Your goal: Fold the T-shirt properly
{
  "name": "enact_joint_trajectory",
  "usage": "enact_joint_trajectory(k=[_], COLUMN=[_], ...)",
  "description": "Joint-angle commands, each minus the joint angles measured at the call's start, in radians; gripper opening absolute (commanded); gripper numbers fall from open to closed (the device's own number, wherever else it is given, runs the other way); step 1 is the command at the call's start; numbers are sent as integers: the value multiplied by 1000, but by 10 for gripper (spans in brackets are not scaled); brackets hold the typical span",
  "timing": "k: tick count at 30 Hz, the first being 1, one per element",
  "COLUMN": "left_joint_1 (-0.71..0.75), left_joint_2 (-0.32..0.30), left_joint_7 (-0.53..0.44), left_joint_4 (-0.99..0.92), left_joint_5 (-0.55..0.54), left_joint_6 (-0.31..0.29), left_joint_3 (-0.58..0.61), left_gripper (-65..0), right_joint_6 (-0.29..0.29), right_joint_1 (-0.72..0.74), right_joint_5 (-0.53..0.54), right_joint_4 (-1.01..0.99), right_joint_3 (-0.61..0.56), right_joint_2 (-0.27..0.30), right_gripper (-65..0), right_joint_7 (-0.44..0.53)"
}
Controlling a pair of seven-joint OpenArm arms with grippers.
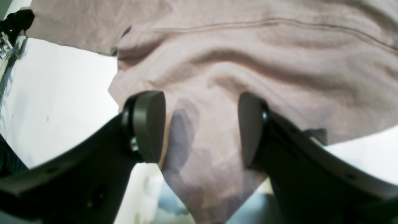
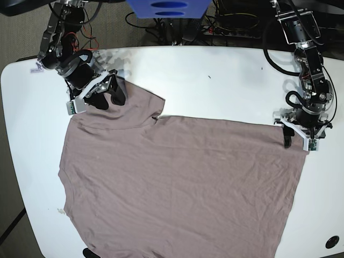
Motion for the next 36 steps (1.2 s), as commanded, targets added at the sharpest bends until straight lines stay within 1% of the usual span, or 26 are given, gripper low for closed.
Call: enact_joint_trajectory(k=[1, 4, 6, 9, 10, 13, 16, 19, 24, 28, 32, 36], left_joint_1=[3, 6, 1, 2, 47, 90, 99, 101, 98, 99, 101, 99], left_joint_2=[-13, -14, -11, -9, 36, 38, 39, 59, 67, 65, 67, 91], left_joint_7=[32, 36, 37, 52, 27, 34, 47, 64, 92, 92, 93, 93], left_joint_4=[15, 20, 19, 24, 4, 13, 51, 77, 99, 116, 157, 192], left_joint_5=[16, 16, 12, 14, 4, -3, -2, 0, -3, -3, -3, 1], left_joint_6=[-7, -11, -18, -26, -12, -12, -12, -12, -12, -12, -12, -12], left_joint_3=[-7, -11, -11, -13, -4, -12, -24, -44, -87, -98, -142, -187], left_gripper=[-281, -280, -281, -279, -291, -292, -292, -292, -292, -292, -292, -292], right_joint_6=[-7, -6, -5, -4, -4, -4, -4, -4, -5, -7, -8, -8], right_joint_1=[4, 11, 5, 6, 16, 21, 22, 24, 42, 45, 44, 44], right_joint_5=[-22, -21, -20, -22, 18, 53, 101, 133, 145, 145, 145, 145], right_joint_4=[2, -1, -1, -1, 12, 24, 38, 55, 81, 122, 179, 236], right_joint_3=[0, 0, 1, 2, -9, -7, -4, 0, 0, 2, 2, 2], right_joint_2=[6, 4, 0, -3, -14, -14, -14, -14, -14, -11, -11, -9], right_gripper=[-295, -297, -296, -297, -304, -305, -305, -305, -305, -305, -305, -305], right_joint_7=[-34, -43, -77, -85, -57, -101, -149, -177, -184, -184, -186, -186])
